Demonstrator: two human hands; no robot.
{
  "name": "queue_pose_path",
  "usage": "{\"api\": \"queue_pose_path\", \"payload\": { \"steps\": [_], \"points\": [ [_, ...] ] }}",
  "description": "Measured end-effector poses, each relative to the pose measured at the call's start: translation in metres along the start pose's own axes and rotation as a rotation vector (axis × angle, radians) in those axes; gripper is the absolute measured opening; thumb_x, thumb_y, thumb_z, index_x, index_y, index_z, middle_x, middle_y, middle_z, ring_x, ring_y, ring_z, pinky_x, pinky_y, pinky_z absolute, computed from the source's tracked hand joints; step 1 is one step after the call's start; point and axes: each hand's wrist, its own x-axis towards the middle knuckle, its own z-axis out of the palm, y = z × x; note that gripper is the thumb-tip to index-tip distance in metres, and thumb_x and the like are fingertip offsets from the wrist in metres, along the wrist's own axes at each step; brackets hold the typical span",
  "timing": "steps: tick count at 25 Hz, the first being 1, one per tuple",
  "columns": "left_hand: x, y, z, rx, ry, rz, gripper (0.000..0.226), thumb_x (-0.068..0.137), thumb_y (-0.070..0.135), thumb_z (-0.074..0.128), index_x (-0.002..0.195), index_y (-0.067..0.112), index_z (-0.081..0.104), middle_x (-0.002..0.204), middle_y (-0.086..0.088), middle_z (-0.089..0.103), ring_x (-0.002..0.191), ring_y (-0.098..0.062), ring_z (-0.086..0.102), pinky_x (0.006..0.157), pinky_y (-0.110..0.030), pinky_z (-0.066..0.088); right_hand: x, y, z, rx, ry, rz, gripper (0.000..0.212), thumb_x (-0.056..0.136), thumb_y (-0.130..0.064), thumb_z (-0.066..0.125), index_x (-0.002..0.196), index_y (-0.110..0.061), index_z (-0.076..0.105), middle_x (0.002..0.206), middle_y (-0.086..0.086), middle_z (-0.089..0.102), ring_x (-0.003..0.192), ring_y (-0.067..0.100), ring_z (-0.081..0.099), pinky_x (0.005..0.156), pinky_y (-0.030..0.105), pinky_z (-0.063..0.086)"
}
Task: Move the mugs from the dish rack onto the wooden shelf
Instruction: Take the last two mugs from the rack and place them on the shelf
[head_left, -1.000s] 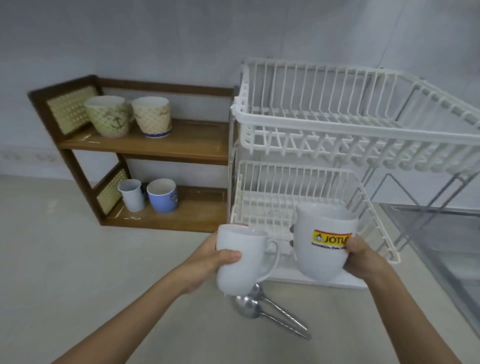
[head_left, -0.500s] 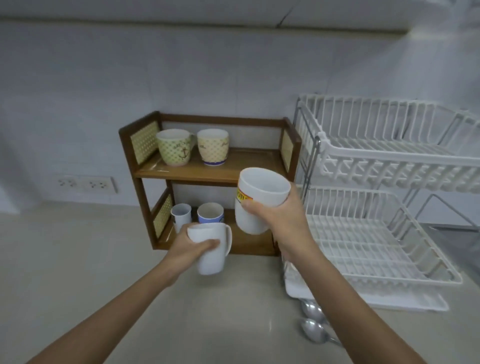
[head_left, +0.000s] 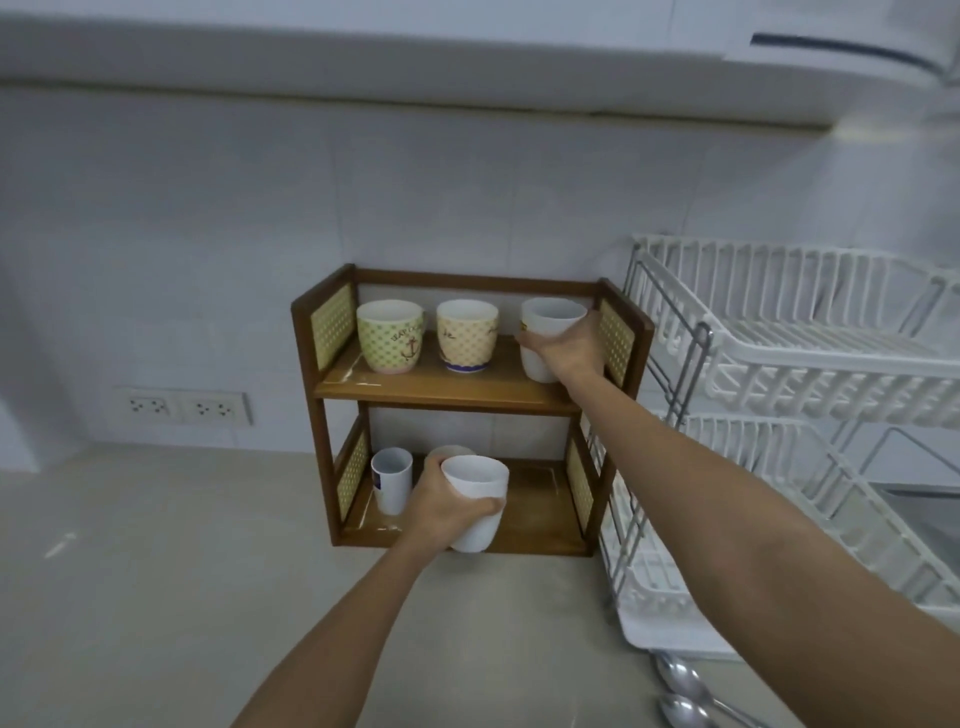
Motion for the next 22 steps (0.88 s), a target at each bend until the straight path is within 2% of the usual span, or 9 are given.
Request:
{"api": "queue_pose_path", "payload": {
  "steps": [2,5,7,9,11,13,16,18,22],
  "points": [
    [0.01,0.0,0.002,0.031,-0.021,0.024,0.088,0.042,0.055,0.083,0.114,0.039,0.034,0.107,0.012,0.051,0.1,-0.015,0.054,0.073,-0.029,0.046,0.007,-0.001,0.005,-0.033,-0.019,0.012,0.098,0.06,-0.05,0.083,0.133,-0.008,0.034,0.132,0.013,0.054,0.12,0.031,0.051,0.094,0.037,0.042],
    [0.017,-0.001,0.006,0.076,-0.016,0.015,0.096,0.043,0.056,0.081,0.124,0.031,0.038,0.114,0.007,0.052,0.102,-0.017,0.054,0.078,-0.033,0.051,-0.001,-0.003,0.003,0.042,-0.003,-0.025,0.089,0.066,-0.043,0.082,0.134,-0.01,0.035,0.134,0.012,0.053,0.122,0.029,0.051,0.096,0.035,0.041],
    [0.021,-0.006,0.012,0.058,-0.03,0.006,0.097,0.046,0.053,0.083,0.127,0.027,0.038,0.113,0.006,0.052,0.102,-0.018,0.055,0.082,-0.035,0.052,-0.032,0.017,0.0,0.142,0.126,-0.194,0.079,0.073,-0.037,0.076,0.136,-0.014,0.034,0.137,0.008,0.05,0.125,0.023,0.048,0.101,0.035,0.042],
    [0.022,-0.01,0.018,0.034,-0.053,0.024,0.094,0.05,0.049,0.086,0.127,0.025,0.039,0.109,0.007,0.051,0.1,-0.016,0.054,0.08,-0.031,0.048,-0.091,0.065,0.004,0.116,0.2,-0.372,0.068,0.081,-0.034,0.064,0.138,-0.02,0.032,0.14,0.0,0.044,0.129,0.016,0.043,0.105,0.034,0.039],
    [0.029,-0.012,0.026,0.027,-0.077,0.04,0.089,0.053,0.041,0.088,0.127,0.023,0.042,0.106,0.007,0.051,0.098,-0.014,0.053,0.077,-0.027,0.044,-0.157,0.132,0.009,-0.041,0.081,-0.408,0.061,0.08,-0.027,0.062,0.136,-0.019,0.037,0.137,0.0,0.046,0.129,0.018,0.043,0.108,0.038,0.037],
    [0.034,-0.012,0.036,0.024,-0.09,0.045,0.086,0.056,0.035,0.089,0.127,0.022,0.043,0.108,0.005,0.054,0.102,-0.016,0.054,0.082,-0.03,0.047,-0.207,0.197,0.012,-0.258,-0.132,-0.302,0.06,0.081,-0.02,0.064,0.136,-0.012,0.041,0.139,0.01,0.049,0.131,0.028,0.043,0.111,0.043,0.033],
    [0.041,-0.013,0.057,0.023,-0.1,0.041,0.084,0.056,0.03,0.09,0.126,0.019,0.045,0.112,0.002,0.057,0.104,-0.017,0.054,0.087,-0.032,0.047,-0.232,0.252,0.016,-0.643,-0.452,-0.173,0.066,0.092,-0.039,0.043,0.148,-0.013,0.02,0.159,0.007,0.019,0.147,0.023,0.01,0.118,0.04,0.004],
    [0.048,-0.013,0.072,0.018,-0.111,0.054,0.081,0.055,0.027,0.09,0.123,0.017,0.048,0.111,0.002,0.057,0.101,-0.015,0.053,0.083,-0.028,0.044,-0.229,0.263,0.019,-0.742,-0.523,-0.17,0.072,0.091,-0.053,0.029,0.151,-0.018,0.008,0.162,0.002,0.005,0.148,0.019,-0.004,0.116,0.041,-0.007],
    [0.066,-0.013,0.098,-0.031,-0.075,-0.004,0.083,0.051,0.021,0.092,0.121,0.01,0.049,0.119,-0.009,0.061,0.109,-0.023,0.057,0.085,-0.027,0.043,-0.225,0.265,0.024,-0.761,-0.514,-0.157,0.078,0.084,-0.062,0.023,0.151,-0.024,0.007,0.161,-0.003,0.007,0.147,0.015,-0.003,0.114,0.039,-0.011]
  ]
}}
